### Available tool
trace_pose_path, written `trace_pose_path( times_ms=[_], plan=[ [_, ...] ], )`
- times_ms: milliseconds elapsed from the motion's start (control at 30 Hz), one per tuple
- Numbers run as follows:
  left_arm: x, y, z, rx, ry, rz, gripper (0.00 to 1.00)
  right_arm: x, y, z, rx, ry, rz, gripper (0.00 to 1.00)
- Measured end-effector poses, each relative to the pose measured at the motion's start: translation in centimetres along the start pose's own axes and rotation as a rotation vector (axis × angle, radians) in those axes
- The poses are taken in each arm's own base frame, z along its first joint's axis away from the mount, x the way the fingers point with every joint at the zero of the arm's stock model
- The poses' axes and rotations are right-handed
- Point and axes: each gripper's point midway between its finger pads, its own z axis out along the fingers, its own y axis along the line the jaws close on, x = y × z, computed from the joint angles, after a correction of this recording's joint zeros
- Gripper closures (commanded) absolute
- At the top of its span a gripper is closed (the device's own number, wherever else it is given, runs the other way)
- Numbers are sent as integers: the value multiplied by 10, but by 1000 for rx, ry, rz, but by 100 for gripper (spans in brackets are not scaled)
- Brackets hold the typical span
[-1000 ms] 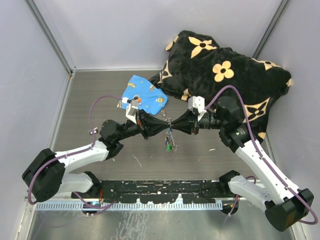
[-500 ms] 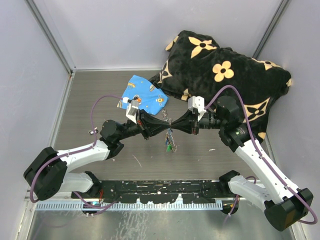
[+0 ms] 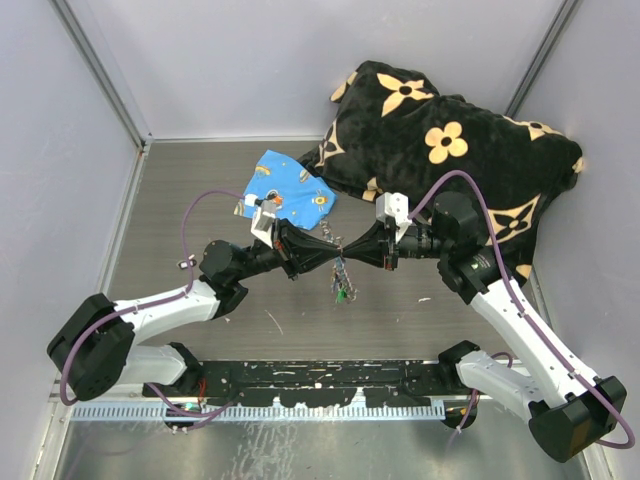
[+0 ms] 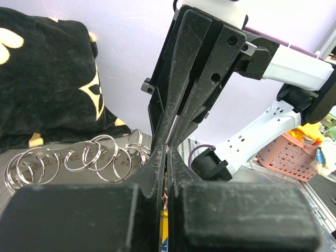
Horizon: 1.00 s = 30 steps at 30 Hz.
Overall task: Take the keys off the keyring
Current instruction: Remove the key from the keyring.
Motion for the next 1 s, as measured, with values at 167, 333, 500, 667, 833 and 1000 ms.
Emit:
trace_pose_path(
  times_ms=[167, 333, 500, 667, 833, 1000],
  plan=[
    [1, -3, 0, 14, 4, -11, 100, 0, 1, 0, -2, -1, 15, 99],
    [-1, -3, 1, 22, -5, -5, 93, -3, 0, 0, 0, 0, 19, 99],
    [-3, 1, 1, 13, -19, -2, 73, -1, -1, -2, 6, 32, 24, 99],
    [-11, 3, -2, -13, -24, 16, 69, 3, -3, -4, 12, 78, 28, 99],
    [-23, -3, -9, -32, -26, 74, 66, 8, -4, -7, 24, 114, 24, 99],
    [-13, -1, -19, -71, 66, 155, 62, 17, -9, -10, 37, 169, 9, 99]
  ],
)
